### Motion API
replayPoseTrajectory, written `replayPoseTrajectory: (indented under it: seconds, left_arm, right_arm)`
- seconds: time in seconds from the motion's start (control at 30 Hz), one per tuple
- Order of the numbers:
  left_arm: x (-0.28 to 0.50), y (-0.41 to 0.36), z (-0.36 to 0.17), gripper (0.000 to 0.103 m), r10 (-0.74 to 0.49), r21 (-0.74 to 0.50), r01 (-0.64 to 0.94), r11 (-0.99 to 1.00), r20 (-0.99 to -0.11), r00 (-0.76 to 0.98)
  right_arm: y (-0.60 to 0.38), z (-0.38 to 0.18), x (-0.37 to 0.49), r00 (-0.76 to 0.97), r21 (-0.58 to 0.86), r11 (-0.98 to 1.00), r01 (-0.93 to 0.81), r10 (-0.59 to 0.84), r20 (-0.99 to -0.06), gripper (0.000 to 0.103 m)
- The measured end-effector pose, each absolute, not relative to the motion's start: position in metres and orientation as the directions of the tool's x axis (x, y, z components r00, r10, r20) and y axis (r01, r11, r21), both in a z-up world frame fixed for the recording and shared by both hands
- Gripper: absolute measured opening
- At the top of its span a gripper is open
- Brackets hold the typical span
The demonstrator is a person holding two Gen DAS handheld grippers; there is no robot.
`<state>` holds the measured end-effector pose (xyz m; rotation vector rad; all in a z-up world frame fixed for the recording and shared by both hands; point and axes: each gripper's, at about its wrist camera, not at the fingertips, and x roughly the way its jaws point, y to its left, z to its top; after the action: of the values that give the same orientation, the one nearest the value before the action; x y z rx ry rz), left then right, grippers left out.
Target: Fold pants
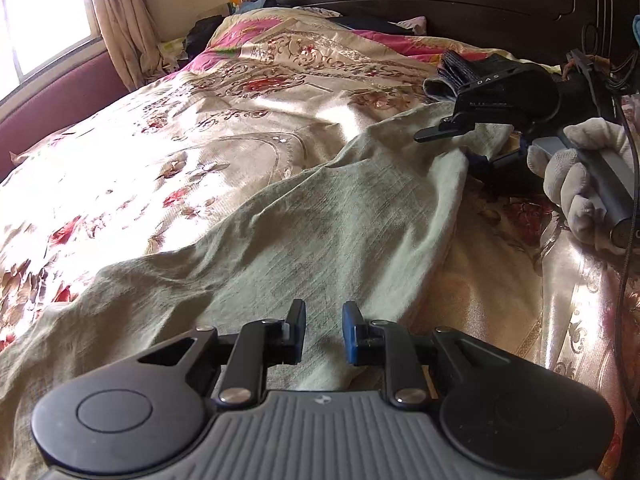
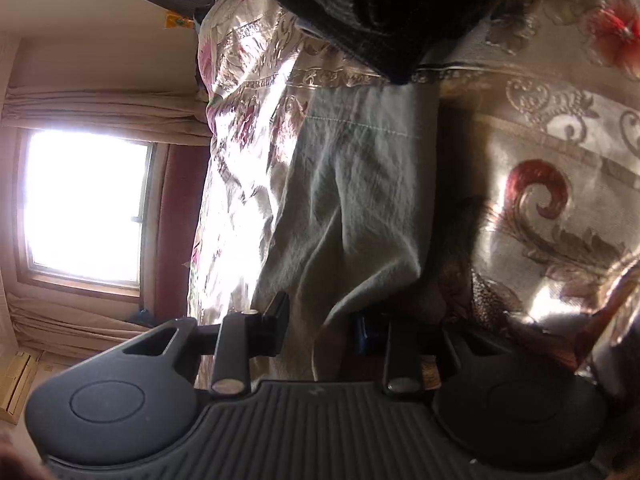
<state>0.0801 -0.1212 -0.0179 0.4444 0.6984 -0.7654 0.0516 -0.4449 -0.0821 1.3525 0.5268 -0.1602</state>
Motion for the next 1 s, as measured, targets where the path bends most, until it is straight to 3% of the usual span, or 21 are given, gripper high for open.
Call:
replayPoseTrajectory:
  seconds: [0.23, 0.47, 0.5, 0.6, 0.7, 0.87, 1.0]
  left_arm:
    - [0.084, -0.118, -0.019, 0.036, -0.460, 0.122, 0.741, 0.660, -0.714, 0.527]
    - [0.081, -0.120, -0.023, 0.036, -0.458, 0.126, 0.747, 0.653, -0.719, 0.522]
    - [0.081, -0.121, -0.023, 0.036, -0.459, 0.125, 0.747, 0.653, -0.718, 0.522]
    - [0.080, -0.123, -0.023, 0.036, -0.465, 0.125, 0.744, 0.656, -0.709, 0.529]
    - [0.085, -0.121, -0.030, 0.036, -0.469, 0.097, 0.746, 0.659, -0.721, 0.509]
    - [0.084, -0.116, -0.031, 0.036, -0.523, 0.028, 0.744, 0.667, -0.695, 0.494]
    - [0.083, -0.107, -0.025, 0.036, -0.556, -0.008, 0.733, 0.680, -0.657, 0.508]
  right_arm:
    - [-0.447, -0.071, 0.032, 0.842, 0.845, 0.259, 0.467, 0.160, -0.515, 0.034]
    - [-0.442, -0.079, 0.039, 0.866, 0.863, 0.277, 0.422, 0.159, -0.475, 0.040]
    - [-0.446, -0.086, 0.045, 0.882, 0.882, 0.241, 0.405, 0.151, -0.447, 0.037]
    - [-0.459, -0.109, 0.057, 0.903, 0.918, 0.068, 0.390, 0.165, -0.396, 0.007]
    - [-0.461, -0.094, 0.062, 0.917, 0.935, 0.101, 0.339, 0.184, -0.353, 0.006]
    - [-0.435, -0.012, 0.067, 0.939, 0.926, 0.325, 0.192, 0.214, -0.270, 0.005]
    - [-0.369, 0.043, 0.103, 0.896, 0.835, 0.545, 0.067, 0.337, -0.291, 0.005]
